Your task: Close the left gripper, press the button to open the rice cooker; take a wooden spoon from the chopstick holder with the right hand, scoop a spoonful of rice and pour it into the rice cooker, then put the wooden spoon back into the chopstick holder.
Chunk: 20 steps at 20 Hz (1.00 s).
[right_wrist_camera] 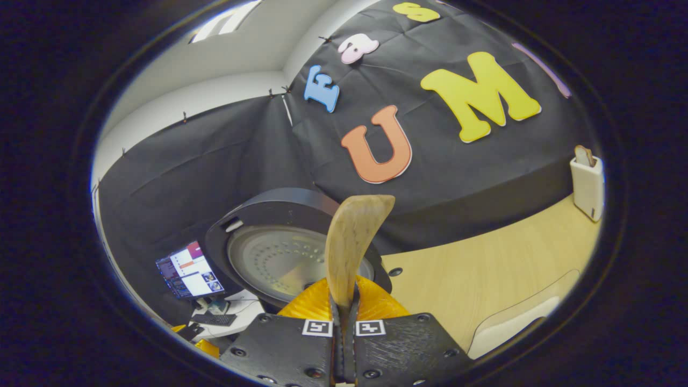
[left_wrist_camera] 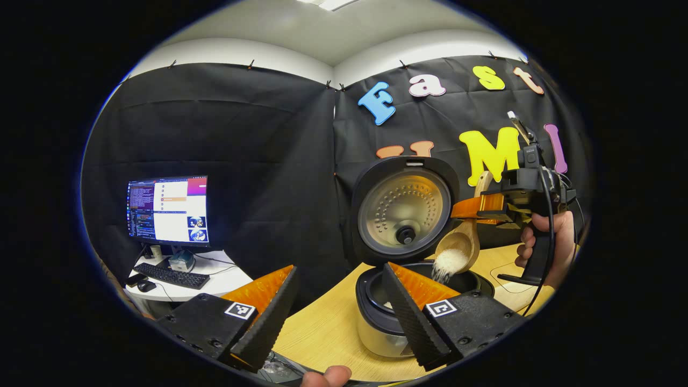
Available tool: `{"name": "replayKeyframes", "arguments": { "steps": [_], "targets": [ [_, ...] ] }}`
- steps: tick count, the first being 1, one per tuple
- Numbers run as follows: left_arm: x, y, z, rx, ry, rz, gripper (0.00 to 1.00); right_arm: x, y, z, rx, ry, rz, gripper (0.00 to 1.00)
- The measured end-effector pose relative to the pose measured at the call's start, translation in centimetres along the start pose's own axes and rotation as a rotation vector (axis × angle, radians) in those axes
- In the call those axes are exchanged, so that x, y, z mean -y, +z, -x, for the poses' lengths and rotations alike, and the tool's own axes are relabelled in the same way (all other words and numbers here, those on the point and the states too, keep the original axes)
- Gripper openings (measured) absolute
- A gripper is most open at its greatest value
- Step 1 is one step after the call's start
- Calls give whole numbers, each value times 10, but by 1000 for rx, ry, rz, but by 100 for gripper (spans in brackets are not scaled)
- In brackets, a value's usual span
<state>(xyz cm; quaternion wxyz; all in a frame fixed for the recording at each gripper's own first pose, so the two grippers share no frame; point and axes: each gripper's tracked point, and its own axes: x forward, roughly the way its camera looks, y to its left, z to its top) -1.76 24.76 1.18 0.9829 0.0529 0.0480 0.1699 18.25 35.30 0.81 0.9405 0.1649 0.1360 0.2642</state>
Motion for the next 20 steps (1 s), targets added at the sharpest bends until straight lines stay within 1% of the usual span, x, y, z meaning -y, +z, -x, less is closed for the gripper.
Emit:
{"name": "replayKeyframes", "arguments": {
  "steps": [4,10,14,18,20],
  "targets": [
    [-1,3,0,11,2,10,99,-4,-3,-1,-8,1,66,1],
    [-4,0,2,5,6,8,99,-10,4,2,26,-17,197,0],
    [2,2,3,8,-10,1,99,-10,9,7,49,-37,273,1],
    [6,4,3,14,-26,7,99,-15,5,6,25,-30,314,1],
    [5,3,3,13,-25,7,99,-17,8,7,29,-35,355,1]
  ]
}}
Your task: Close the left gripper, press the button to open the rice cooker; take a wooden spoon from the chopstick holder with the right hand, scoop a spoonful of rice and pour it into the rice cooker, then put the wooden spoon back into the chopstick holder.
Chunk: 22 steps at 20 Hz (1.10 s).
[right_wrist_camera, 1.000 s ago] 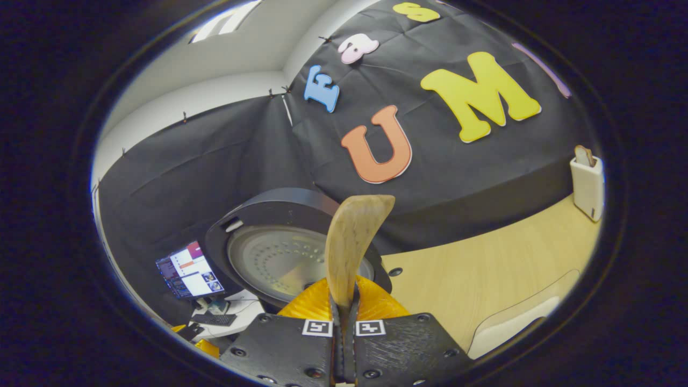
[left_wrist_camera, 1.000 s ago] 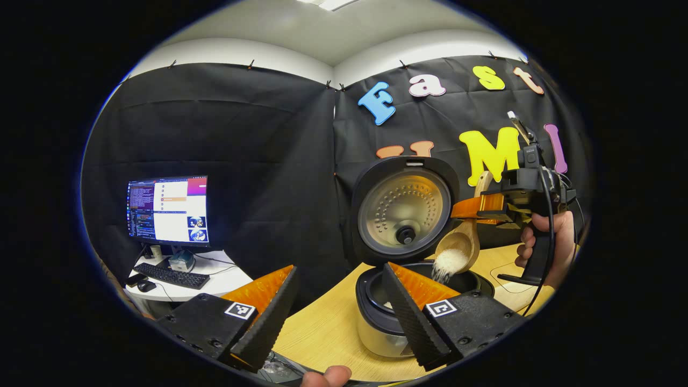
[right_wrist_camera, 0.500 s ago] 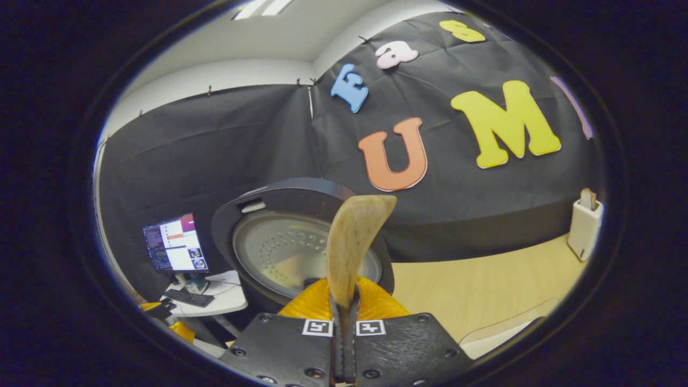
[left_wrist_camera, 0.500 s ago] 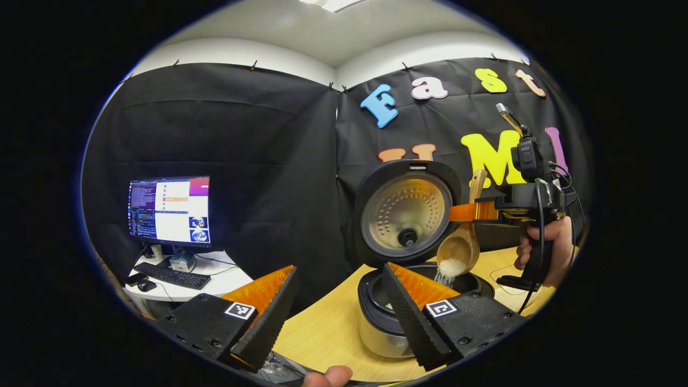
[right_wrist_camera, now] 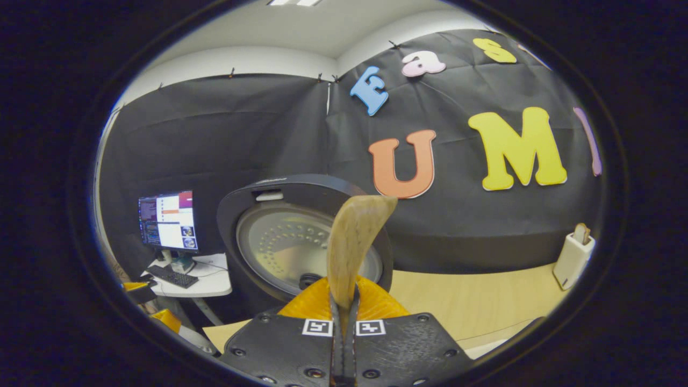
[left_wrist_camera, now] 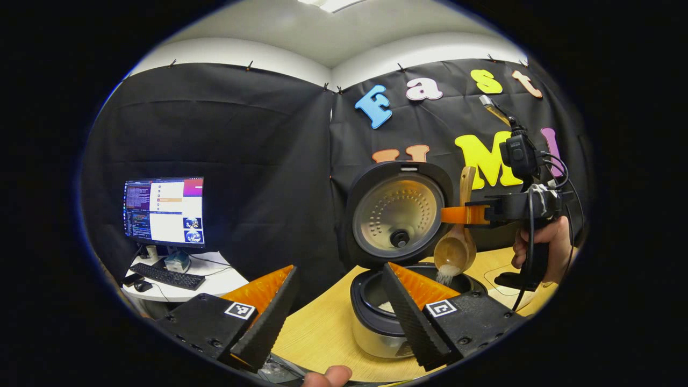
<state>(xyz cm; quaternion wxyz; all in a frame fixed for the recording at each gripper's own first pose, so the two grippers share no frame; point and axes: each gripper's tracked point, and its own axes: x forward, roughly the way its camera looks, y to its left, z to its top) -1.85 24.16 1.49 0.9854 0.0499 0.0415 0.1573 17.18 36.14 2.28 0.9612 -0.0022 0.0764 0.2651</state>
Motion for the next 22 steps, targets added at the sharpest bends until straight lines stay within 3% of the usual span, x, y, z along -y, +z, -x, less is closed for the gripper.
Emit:
{"name": "replayKeyframes", "arguments": {
  "steps": [6,15,19,22],
  "targets": [
    [-2,-2,-1,-5,7,8,99,-8,12,2,39,-8,138,1],
    [2,-1,-1,-3,-5,17,99,-17,18,3,58,4,220,1],
    [-1,-4,-2,-13,-1,25,99,-18,16,4,51,12,212,2],
    [0,-2,-1,-7,-4,37,99,-16,10,5,21,29,139,1]
  ]
}}
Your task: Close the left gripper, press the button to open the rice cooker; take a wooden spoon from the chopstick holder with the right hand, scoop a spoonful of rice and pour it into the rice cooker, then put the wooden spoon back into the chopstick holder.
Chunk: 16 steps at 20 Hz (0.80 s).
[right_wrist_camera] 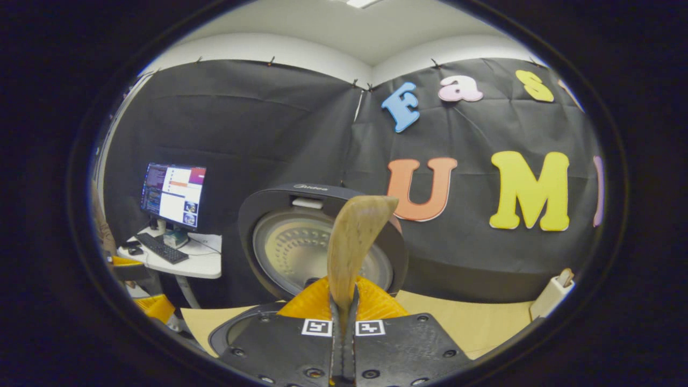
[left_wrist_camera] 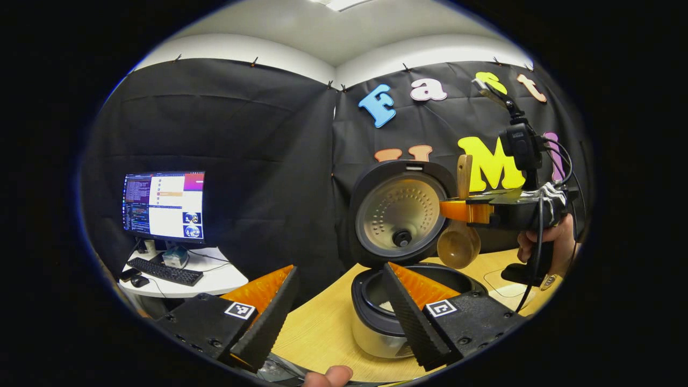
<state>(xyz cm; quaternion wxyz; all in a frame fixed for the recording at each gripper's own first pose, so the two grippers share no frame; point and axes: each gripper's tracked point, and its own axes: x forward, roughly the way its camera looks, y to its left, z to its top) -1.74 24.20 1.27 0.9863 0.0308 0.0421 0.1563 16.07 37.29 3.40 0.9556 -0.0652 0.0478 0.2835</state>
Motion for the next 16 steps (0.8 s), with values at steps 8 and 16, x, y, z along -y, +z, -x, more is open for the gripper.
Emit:
{"name": "replayKeyframes", "arguments": {
  "steps": [8,16],
  "targets": [
    [9,2,0,4,-12,-1,99,34,7,23,-14,16,-230,1],
    [35,2,1,1,-72,-7,99,135,27,106,65,-118,-319,1]
  ]
}}
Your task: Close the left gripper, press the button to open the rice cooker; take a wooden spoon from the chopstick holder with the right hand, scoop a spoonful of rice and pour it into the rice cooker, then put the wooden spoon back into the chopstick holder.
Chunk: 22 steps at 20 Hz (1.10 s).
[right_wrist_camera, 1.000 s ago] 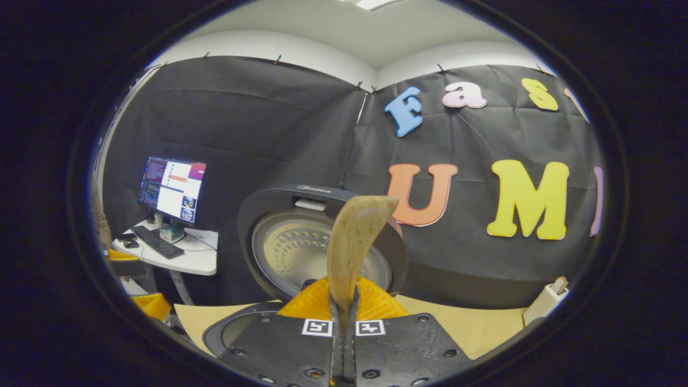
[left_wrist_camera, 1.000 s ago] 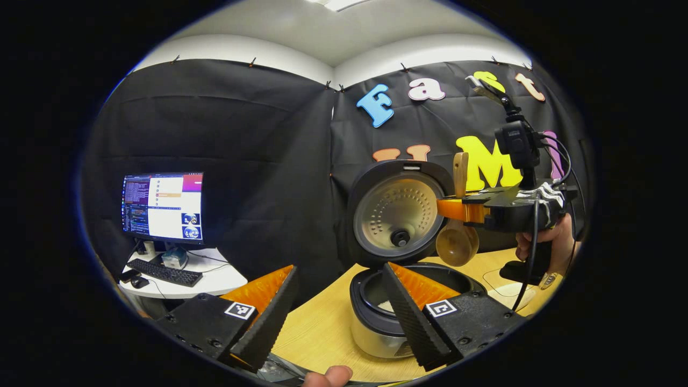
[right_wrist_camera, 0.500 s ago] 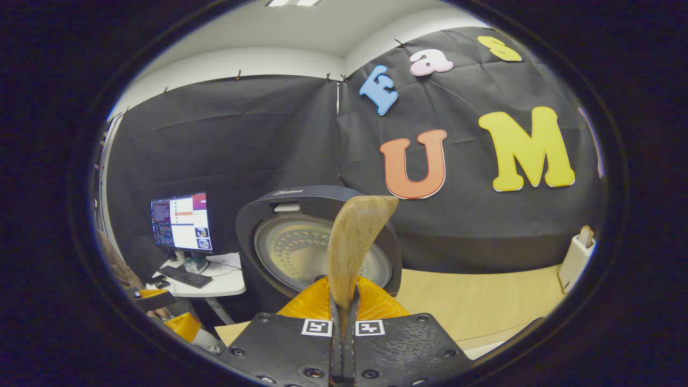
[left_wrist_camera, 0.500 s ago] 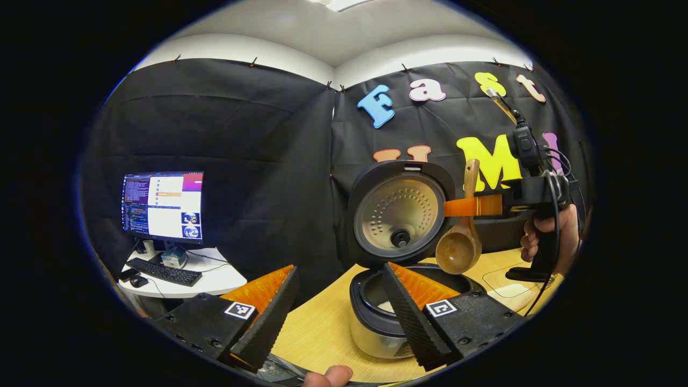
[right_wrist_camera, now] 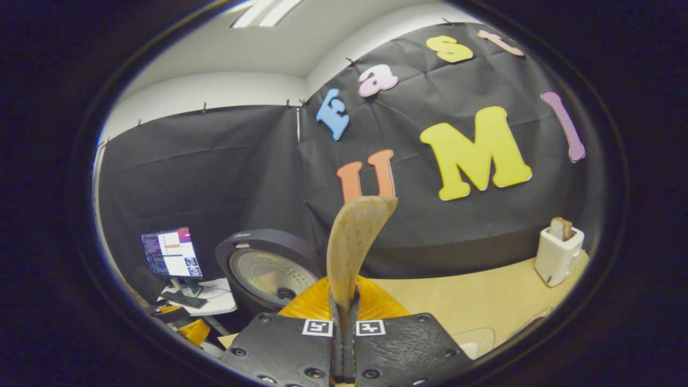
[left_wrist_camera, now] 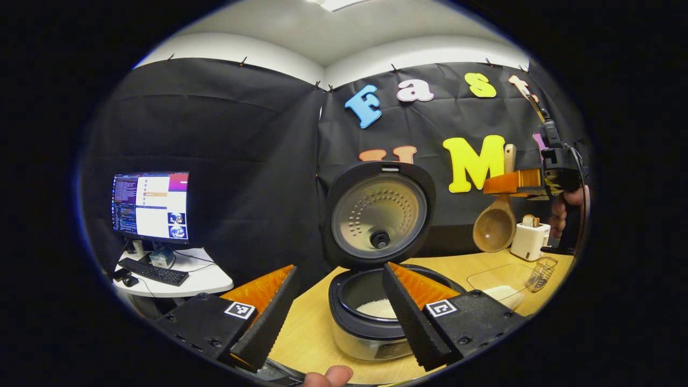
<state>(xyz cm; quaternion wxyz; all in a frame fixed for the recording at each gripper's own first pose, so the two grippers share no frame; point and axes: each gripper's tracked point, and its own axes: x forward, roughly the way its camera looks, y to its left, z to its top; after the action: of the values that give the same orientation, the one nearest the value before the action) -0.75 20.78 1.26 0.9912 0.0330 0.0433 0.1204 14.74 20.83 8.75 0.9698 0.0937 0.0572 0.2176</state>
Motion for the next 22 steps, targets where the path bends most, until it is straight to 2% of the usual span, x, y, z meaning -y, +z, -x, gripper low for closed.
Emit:
{"name": "replayKeyframes", "arguments": {
  "steps": [5,9,15,19,22],
  "targets": [
    [18,6,3,14,-34,-19,99,112,40,60,88,-196,-23,1],
    [30,8,5,19,-55,-37,99,194,43,103,115,-360,-48,1],
    [40,11,6,29,-72,-37,99,280,2,125,89,-530,-83,1],
    [42,12,7,37,-80,-32,99,315,-36,117,37,-586,-101,1],
    [39,13,7,36,-77,-30,99,330,-58,112,21,-630,-67,1]
  ]
}}
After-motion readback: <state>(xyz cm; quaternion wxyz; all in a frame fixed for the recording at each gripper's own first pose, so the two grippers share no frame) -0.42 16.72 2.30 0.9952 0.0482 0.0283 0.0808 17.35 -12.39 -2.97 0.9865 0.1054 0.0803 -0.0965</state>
